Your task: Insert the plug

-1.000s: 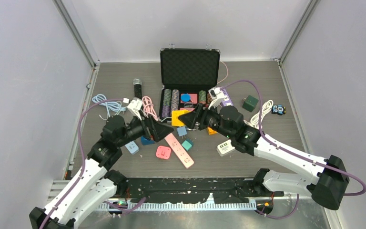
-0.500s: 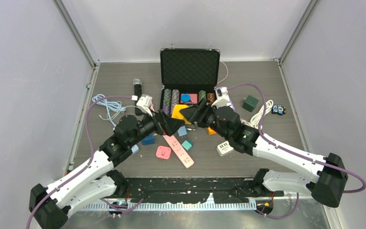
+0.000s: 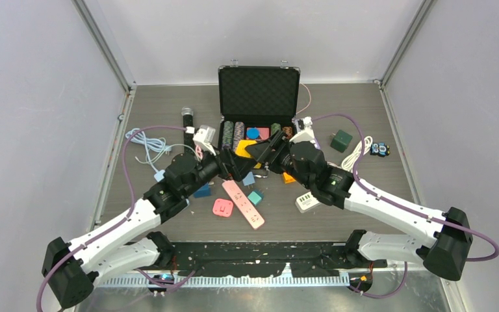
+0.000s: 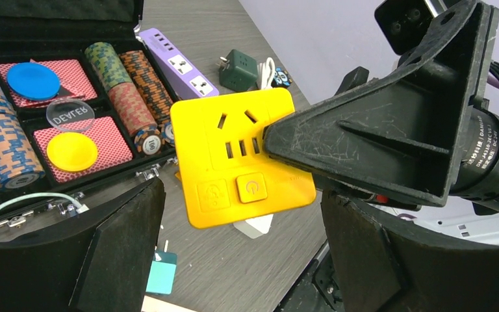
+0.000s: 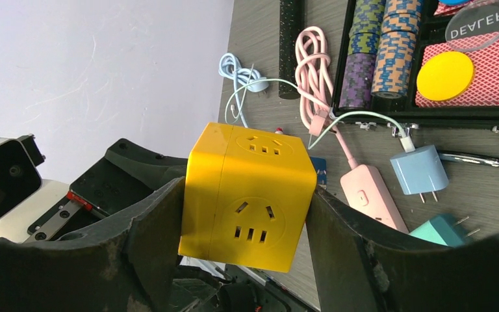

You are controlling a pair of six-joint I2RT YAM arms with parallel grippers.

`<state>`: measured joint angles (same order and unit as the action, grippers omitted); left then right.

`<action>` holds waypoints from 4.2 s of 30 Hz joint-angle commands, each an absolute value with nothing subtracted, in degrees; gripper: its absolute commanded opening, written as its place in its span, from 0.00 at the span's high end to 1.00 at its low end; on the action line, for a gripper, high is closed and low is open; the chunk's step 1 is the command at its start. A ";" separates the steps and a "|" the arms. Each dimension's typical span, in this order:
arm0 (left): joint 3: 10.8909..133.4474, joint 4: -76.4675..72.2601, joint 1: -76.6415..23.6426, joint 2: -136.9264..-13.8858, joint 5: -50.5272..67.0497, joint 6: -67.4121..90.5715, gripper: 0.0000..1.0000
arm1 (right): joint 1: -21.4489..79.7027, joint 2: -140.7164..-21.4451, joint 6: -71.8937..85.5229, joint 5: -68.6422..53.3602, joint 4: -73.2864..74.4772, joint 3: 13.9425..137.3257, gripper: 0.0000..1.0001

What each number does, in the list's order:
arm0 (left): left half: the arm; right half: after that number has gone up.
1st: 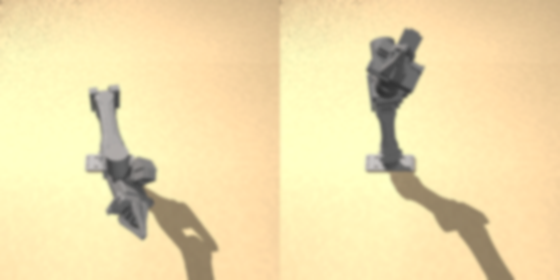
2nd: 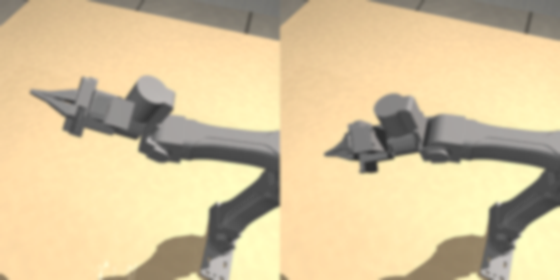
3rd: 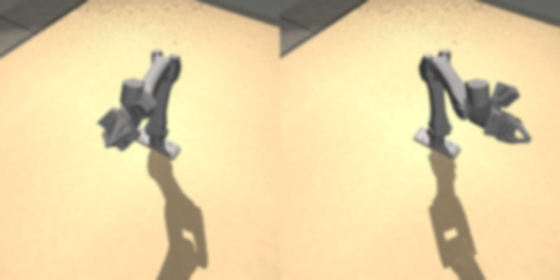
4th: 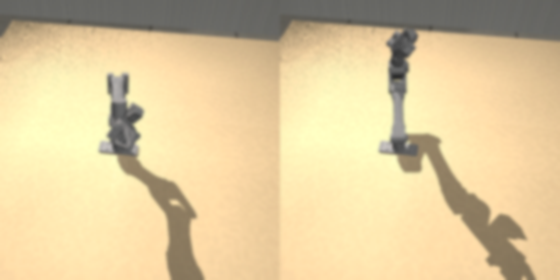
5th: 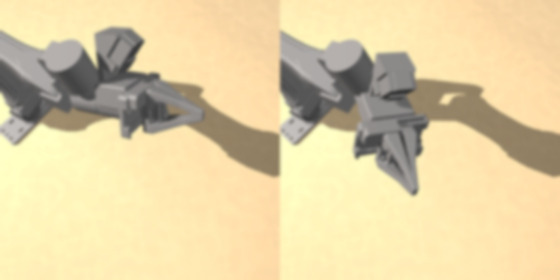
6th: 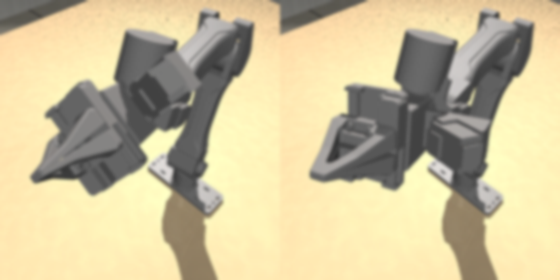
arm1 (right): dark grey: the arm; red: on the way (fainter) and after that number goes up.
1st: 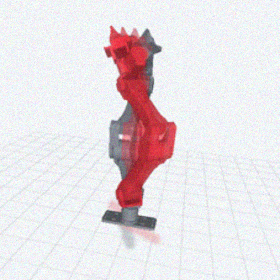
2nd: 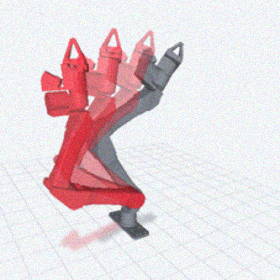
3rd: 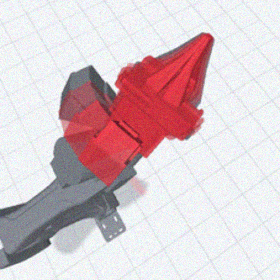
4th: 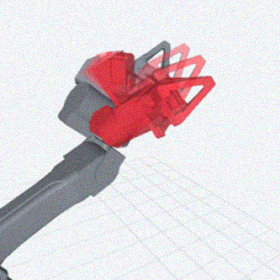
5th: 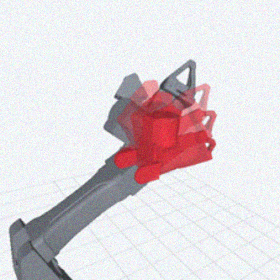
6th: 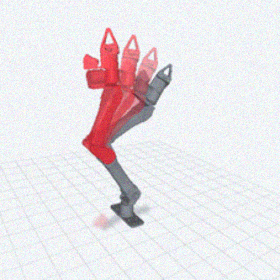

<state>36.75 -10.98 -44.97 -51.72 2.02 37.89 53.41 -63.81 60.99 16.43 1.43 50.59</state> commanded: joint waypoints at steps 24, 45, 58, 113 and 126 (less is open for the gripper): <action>39.56 -15.73 -45.32 -52.27 -3.12 36.83 0.97 | 53.77 -62.90 63.18 9.47 1.51 52.61 0.34; 36.95 -11.56 -45.30 -42.35 14.84 2.99 1.00 | 46.20 -55.03 58.99 -6.20 1.38 47.28 0.04; 37.56 -12.17 -45.29 -40.56 26.38 2.15 1.00 | 44.63 -58.63 59.55 -24.23 -7.51 48.30 0.02; 53.08 23.56 -45.34 -54.95 10.45 0.88 0.31 | 47.02 -74.57 49.07 -22.85 -0.35 56.21 0.94; 51.72 26.63 -45.31 -54.86 10.19 -2.63 1.00 | 45.37 -70.33 50.62 -22.18 -3.25 52.68 0.22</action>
